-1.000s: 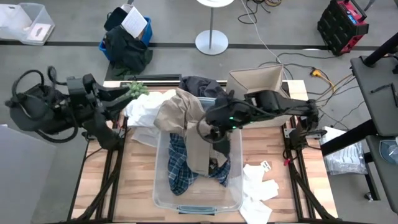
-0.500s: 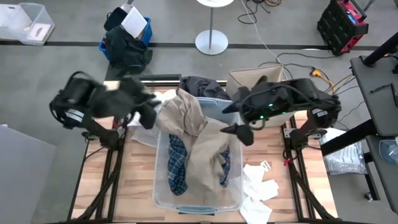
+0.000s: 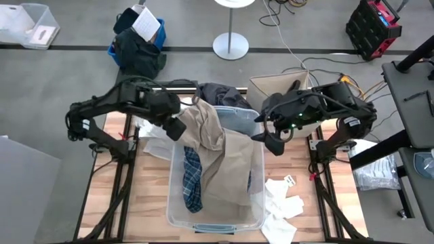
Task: Sort clothes
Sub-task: Put the brown shorts into the transparent bin
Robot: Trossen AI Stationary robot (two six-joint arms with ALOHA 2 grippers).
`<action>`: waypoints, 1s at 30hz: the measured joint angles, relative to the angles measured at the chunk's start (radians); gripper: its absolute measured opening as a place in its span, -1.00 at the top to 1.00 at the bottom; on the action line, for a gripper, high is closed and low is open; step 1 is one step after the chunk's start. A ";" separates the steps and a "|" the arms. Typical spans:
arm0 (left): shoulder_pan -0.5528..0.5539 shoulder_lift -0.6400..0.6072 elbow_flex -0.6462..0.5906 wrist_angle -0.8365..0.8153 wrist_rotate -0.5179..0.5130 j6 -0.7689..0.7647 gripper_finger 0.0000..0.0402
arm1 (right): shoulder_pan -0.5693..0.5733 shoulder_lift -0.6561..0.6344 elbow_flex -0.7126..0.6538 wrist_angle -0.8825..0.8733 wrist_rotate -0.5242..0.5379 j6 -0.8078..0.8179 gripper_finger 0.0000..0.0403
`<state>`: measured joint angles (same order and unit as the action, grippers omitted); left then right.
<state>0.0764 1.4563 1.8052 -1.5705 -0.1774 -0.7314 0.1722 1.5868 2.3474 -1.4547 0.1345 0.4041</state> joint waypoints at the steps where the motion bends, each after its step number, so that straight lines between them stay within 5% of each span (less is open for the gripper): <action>1: 0.004 0.000 -0.020 -0.001 0.008 -0.002 -0.04 | 0.000 0.004 0.000 0.001 0.000 -0.002 -0.52; 9: 0.003 -0.004 -0.067 0.009 0.058 0.015 0.06 | 0.000 0.016 0.000 0.000 -0.001 -0.012 -0.56; 17: -0.014 -0.008 -0.065 0.040 0.059 0.052 0.90 | 0.000 0.020 0.000 0.001 0.024 -0.024 -0.50; 22: -0.043 -0.008 -0.065 0.149 0.062 0.097 0.99 | 0.000 0.020 0.000 0.001 0.027 -0.024 -0.46; 30: -0.186 0.025 -0.058 0.547 0.358 0.237 1.00 | 0.000 0.020 0.000 0.002 0.053 -0.023 -0.50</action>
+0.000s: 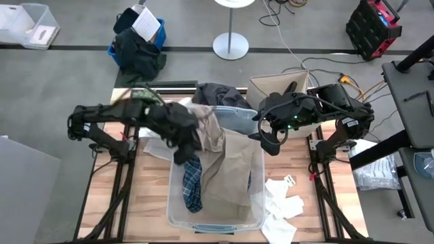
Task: Sort clothes
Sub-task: Put the brown shorts into the transparent bin
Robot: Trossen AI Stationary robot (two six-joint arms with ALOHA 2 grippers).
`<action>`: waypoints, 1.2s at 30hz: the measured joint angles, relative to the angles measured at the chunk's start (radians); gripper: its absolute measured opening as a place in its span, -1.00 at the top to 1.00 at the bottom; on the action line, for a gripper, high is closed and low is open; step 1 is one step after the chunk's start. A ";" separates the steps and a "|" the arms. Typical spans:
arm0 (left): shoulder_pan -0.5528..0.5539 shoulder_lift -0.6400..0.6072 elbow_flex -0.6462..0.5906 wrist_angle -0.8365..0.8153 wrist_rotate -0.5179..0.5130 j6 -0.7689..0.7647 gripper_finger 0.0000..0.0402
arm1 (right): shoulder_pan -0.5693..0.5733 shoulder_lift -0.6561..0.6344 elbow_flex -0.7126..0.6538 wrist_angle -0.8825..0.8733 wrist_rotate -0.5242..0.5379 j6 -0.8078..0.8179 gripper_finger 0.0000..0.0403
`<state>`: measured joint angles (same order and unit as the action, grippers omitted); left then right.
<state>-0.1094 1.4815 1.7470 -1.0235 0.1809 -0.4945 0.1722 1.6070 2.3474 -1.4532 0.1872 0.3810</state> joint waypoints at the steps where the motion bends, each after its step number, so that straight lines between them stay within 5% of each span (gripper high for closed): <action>1: -0.027 0.017 0.000 0.032 0.039 0.007 1.00 | 0.000 0.000 0.000 0.000 0.000 0.000 -0.51; 8: -0.233 0.153 0.000 -0.002 0.252 0.019 1.00 | 0.000 0.000 0.000 0.000 0.000 -0.016 -0.47; 16: -0.281 0.185 0.055 -0.057 0.135 -0.004 1.00 | -0.003 0.005 -0.001 0.044 0.054 -0.034 -0.49; 20: -0.295 0.141 0.212 -0.190 -0.067 -0.023 1.00 | -0.020 0.051 -0.001 0.127 0.131 -0.044 -0.52; 29: -0.398 0.069 0.612 -0.487 -0.755 -0.087 1.00 | -0.201 0.272 -0.003 0.275 0.068 0.075 -0.41; 36: -0.418 -0.038 0.515 -0.375 -0.799 -0.042 1.00 | -0.286 0.376 -0.003 0.285 -0.117 0.123 -0.36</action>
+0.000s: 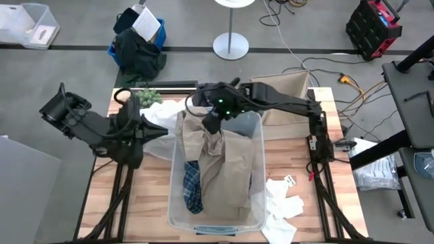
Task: Sort clothes
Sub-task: Put the brown shorts into the transparent bin
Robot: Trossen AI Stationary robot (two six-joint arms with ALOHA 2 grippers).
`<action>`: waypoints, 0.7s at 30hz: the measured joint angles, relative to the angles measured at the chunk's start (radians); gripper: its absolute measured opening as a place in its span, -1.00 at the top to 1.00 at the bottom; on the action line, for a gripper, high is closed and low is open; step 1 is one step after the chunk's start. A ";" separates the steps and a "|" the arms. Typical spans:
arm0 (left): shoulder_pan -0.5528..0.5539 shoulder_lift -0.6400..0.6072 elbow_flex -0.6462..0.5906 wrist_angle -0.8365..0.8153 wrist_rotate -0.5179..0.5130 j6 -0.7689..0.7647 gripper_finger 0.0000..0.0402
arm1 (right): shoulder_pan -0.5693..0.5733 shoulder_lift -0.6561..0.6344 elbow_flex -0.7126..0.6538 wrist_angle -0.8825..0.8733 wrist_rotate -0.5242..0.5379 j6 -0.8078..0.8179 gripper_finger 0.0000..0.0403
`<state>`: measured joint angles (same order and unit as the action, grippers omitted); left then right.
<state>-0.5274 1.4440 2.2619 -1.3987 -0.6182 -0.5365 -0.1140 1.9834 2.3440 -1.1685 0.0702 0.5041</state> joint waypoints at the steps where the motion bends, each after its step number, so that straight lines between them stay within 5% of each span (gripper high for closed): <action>1: 0.000 -0.004 -0.007 -0.004 -0.001 0.000 1.00 | -0.003 0.009 0.000 0.000 0.000 -0.003 -0.37; 11: 0.001 -0.006 -0.057 -0.009 -0.006 0.031 1.00 | -0.009 0.042 0.001 0.027 0.011 -0.055 -0.27; 21: 0.001 -0.007 -0.068 -0.013 -0.081 0.050 1.00 | 0.002 0.078 0.000 0.092 0.012 -0.209 0.88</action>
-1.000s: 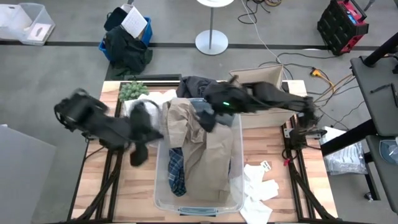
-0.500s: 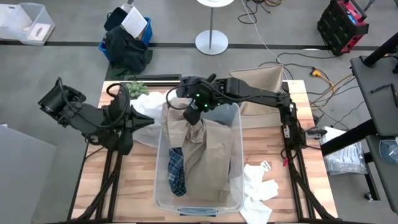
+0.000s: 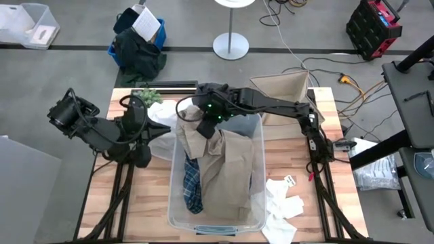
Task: Sort clothes
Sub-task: Put the brown shorts into the transparent bin
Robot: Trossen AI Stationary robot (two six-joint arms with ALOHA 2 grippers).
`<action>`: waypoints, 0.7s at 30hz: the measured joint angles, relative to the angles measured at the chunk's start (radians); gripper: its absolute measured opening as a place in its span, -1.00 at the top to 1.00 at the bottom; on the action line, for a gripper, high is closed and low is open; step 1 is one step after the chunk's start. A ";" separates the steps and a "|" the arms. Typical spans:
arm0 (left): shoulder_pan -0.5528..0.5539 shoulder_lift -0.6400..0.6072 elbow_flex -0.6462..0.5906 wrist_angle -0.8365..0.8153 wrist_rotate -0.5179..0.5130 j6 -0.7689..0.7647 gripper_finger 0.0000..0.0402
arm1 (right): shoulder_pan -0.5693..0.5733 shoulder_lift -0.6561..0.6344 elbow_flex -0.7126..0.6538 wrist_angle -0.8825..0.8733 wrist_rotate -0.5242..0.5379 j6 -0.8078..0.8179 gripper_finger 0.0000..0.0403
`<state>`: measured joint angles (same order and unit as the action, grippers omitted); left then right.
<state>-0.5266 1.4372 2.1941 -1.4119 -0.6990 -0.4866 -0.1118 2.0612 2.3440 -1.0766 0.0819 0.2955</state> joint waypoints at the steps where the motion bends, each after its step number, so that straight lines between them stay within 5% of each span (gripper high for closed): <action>1: 0.000 0.000 0.000 -0.003 0.000 -0.001 1.00 | 0.003 -0.009 0.001 0.018 -0.002 -0.005 0.90; 8: 0.002 -0.015 0.000 -0.067 -0.049 -0.011 1.00 | 0.038 -0.170 0.009 0.116 -0.017 -0.081 0.96; 13: 0.004 -0.033 0.000 -0.092 -0.089 -0.020 1.00 | 0.081 -0.266 0.010 0.038 -0.212 -0.102 0.96; 18: 0.008 -0.038 -0.002 -0.092 -0.109 0.002 1.00 | 0.175 -0.266 -0.034 -0.183 -0.288 -0.095 0.96; 21: 0.015 -0.038 -0.002 -0.092 -0.140 0.008 1.00 | 0.240 -0.227 -0.135 -0.157 -0.274 -0.096 0.96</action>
<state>-0.5118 1.3995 2.1918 -1.5040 -0.8390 -0.4784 0.1280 1.8342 2.2094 -1.2332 -0.1918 0.1990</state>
